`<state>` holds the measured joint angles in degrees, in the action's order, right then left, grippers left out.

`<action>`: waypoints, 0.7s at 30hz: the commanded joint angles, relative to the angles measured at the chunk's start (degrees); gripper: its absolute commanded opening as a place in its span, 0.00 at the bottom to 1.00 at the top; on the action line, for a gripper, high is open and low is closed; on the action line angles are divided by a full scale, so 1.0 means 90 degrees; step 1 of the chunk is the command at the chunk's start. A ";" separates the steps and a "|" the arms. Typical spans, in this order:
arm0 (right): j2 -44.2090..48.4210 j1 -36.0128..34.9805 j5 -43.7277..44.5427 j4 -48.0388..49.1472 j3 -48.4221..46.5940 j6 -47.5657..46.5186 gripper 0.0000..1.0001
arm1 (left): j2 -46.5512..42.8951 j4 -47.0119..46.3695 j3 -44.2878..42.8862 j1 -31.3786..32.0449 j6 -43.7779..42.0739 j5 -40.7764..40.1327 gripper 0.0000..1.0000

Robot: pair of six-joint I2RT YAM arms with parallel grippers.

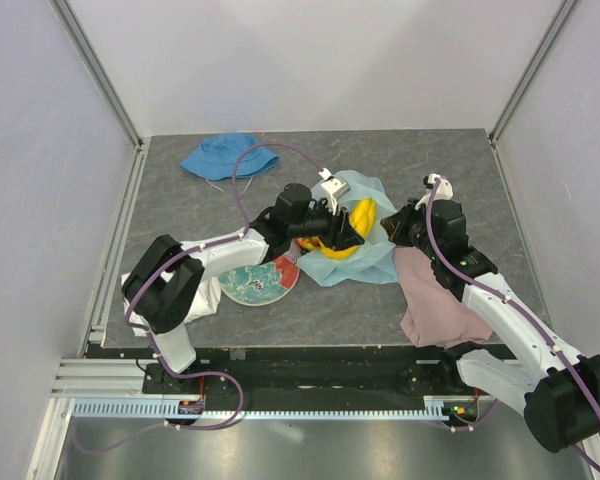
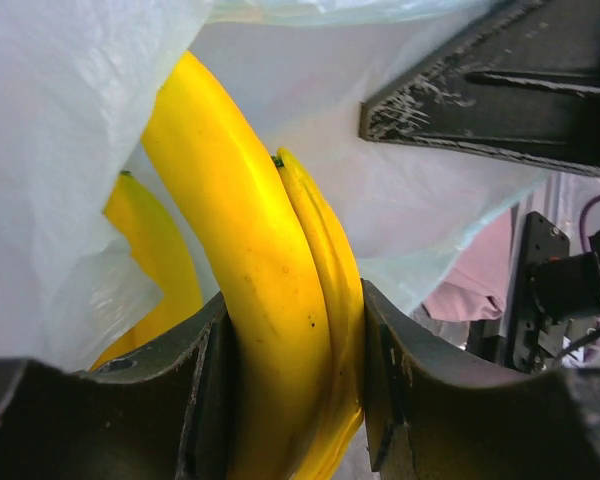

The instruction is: Place the fruits into the plastic bag

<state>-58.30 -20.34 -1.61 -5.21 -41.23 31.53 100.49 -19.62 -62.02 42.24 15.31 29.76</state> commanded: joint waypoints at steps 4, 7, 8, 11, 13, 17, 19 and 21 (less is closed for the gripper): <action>0.0101 0.0014 -0.0007 0.0081 -0.0272 -0.0036 0.00 | 0.0279 0.0382 -0.0618 0.0014 -0.0461 -0.0738 0.09; 0.0140 0.0023 -0.0007 0.0042 -0.0301 -0.0027 0.00 | 0.0397 0.0606 -0.0745 0.0072 -0.0665 -0.1011 0.09; 0.0140 0.0014 -0.0017 0.0032 -0.0311 -0.0027 0.00 | 0.0484 0.0685 -0.0823 0.0082 -0.0763 -0.1079 0.09; 0.0169 0.0014 -0.0017 0.0032 -0.0311 -0.0007 0.01 | 0.0592 0.0851 -0.0921 0.0121 -0.0861 -0.1304 0.09; 0.0150 0.0023 -0.0027 0.0032 -0.0311 -0.0007 0.00 | 0.0631 0.0861 -0.0941 0.0160 -0.0920 -0.1383 0.09; 0.0082 0.0014 -0.0066 0.0071 -0.0301 0.0003 0.01 | 0.0700 0.0901 -0.1116 0.0296 -0.0940 -0.1256 0.11; 0.0033 0.0023 -0.0066 0.0110 -0.0282 0.0022 0.00 | 0.0739 0.0852 -0.1146 0.0375 -0.0949 -0.1061 0.16; 0.0004 0.0014 -0.0066 0.0130 -0.0262 0.0032 0.00 | 0.0797 0.0851 -0.1175 0.0463 -0.0940 -0.0963 0.21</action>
<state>-58.00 -20.34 -1.72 -5.26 -41.41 31.62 106.48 -10.31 -69.41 44.71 9.52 19.53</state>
